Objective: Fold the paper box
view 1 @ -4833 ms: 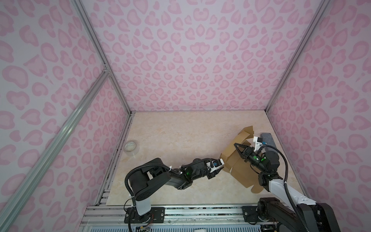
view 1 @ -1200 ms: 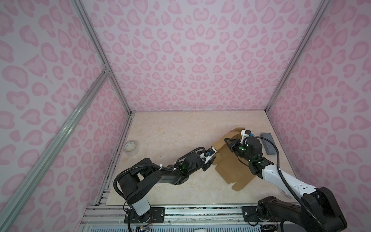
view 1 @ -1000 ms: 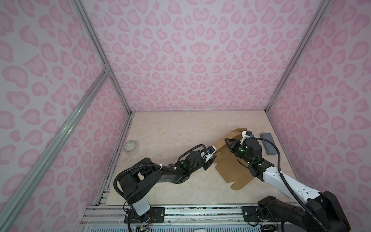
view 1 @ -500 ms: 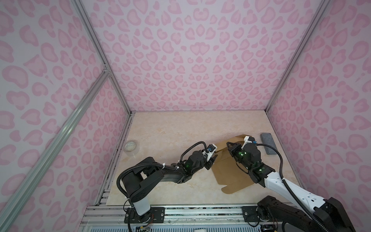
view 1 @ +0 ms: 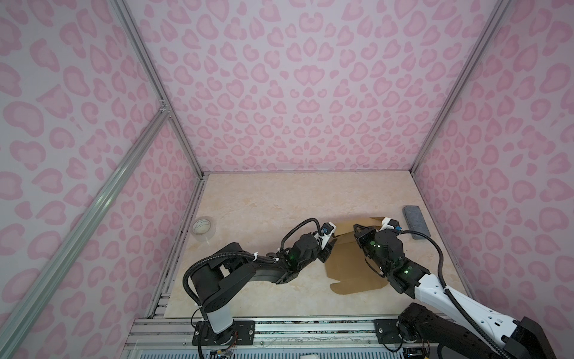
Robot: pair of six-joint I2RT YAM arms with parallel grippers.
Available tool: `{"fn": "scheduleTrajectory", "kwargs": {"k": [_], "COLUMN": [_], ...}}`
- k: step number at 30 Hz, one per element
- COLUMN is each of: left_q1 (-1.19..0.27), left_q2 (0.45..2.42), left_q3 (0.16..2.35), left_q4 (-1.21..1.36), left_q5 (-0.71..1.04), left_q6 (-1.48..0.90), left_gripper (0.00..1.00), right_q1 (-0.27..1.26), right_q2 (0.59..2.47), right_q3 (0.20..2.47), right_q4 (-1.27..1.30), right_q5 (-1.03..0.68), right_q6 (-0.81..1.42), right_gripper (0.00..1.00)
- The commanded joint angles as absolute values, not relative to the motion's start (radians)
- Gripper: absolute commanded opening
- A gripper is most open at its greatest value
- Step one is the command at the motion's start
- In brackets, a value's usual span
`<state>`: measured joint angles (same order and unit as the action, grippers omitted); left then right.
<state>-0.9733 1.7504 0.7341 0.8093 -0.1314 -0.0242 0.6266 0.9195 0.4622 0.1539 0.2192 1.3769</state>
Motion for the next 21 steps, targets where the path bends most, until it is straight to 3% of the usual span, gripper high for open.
{"fn": "scheduleTrajectory", "kwargs": {"k": [1, 8, 12, 21], "left_q1": [-0.971, -0.975, -0.979, -0.983], "left_q2": [1.756, 1.757, 1.762, 1.797], "left_q3": [0.75, 0.744, 0.747, 0.772], "left_q4": [0.853, 0.859, 0.863, 0.882], "left_q5": [-0.176, -0.186, -0.193, -0.203], "left_q6": [-0.03, -0.027, -0.021, -0.021], "left_gripper": [0.42, 0.37, 0.29, 0.27], "right_q1": [0.646, 0.667, 0.678, 0.709], "right_q2": [0.913, 0.903, 0.898, 0.916], "right_q3": [0.463, 0.482, 0.495, 0.512], "right_q4": [0.076, 0.007, -0.033, -0.076], "right_q5": [0.291, 0.329, 0.349, 0.384], "right_q6": [1.415, 1.472, 1.502, 1.549], "right_gripper": [0.0, 0.0, 0.0, 0.0]}}
